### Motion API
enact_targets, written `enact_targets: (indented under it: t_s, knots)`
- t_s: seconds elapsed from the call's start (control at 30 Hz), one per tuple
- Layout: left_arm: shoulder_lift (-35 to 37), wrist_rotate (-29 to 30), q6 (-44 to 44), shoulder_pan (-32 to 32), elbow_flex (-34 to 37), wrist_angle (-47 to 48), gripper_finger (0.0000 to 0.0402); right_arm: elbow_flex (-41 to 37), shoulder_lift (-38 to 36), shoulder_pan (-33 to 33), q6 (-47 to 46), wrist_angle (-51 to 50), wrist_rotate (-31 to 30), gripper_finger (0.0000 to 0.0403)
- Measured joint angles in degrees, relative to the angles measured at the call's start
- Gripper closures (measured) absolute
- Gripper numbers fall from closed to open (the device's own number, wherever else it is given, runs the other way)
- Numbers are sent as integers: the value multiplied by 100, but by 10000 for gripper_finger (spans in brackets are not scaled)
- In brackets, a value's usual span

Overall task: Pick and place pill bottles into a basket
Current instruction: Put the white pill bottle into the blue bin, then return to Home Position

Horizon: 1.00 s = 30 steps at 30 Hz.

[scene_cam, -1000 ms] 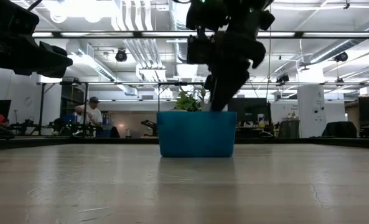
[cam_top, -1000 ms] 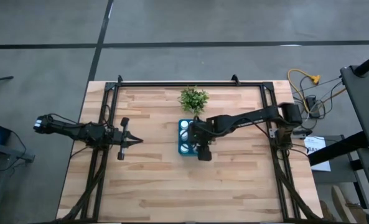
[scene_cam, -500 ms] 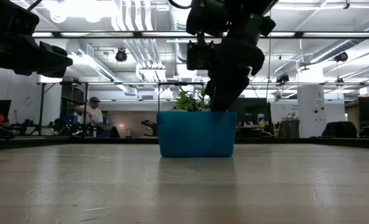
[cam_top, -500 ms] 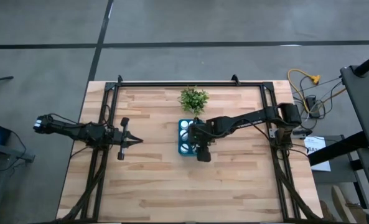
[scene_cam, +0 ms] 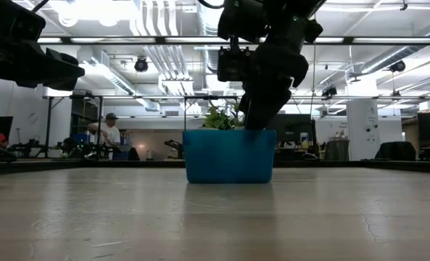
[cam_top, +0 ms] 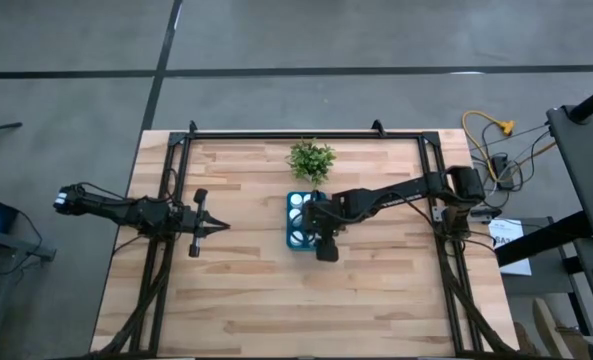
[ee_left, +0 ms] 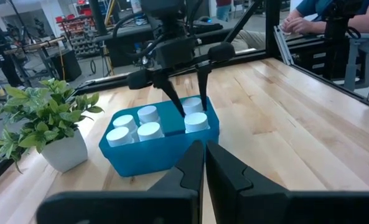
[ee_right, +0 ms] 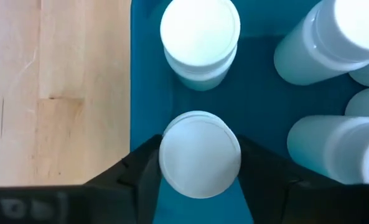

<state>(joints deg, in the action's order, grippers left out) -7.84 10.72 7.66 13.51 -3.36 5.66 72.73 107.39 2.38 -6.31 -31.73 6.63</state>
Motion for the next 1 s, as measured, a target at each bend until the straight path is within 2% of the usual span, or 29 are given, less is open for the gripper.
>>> enact_targets:
  t_s: [0.13,0.23,0.8,1.0]
  knots:
    - [0,-2,0,0,0,1,402,-15,12,13,-113,-21,34,198]
    - [0,-7,-2,0,0,1,402,-17,17,13,-147,25,119,189]
    - [0,-4,-2,1,0,1,402,27,-96,13,-155,48,158,205]
    - [0,2,-2,1,0,1,402,265,-179,13,-161,-4,400,204]
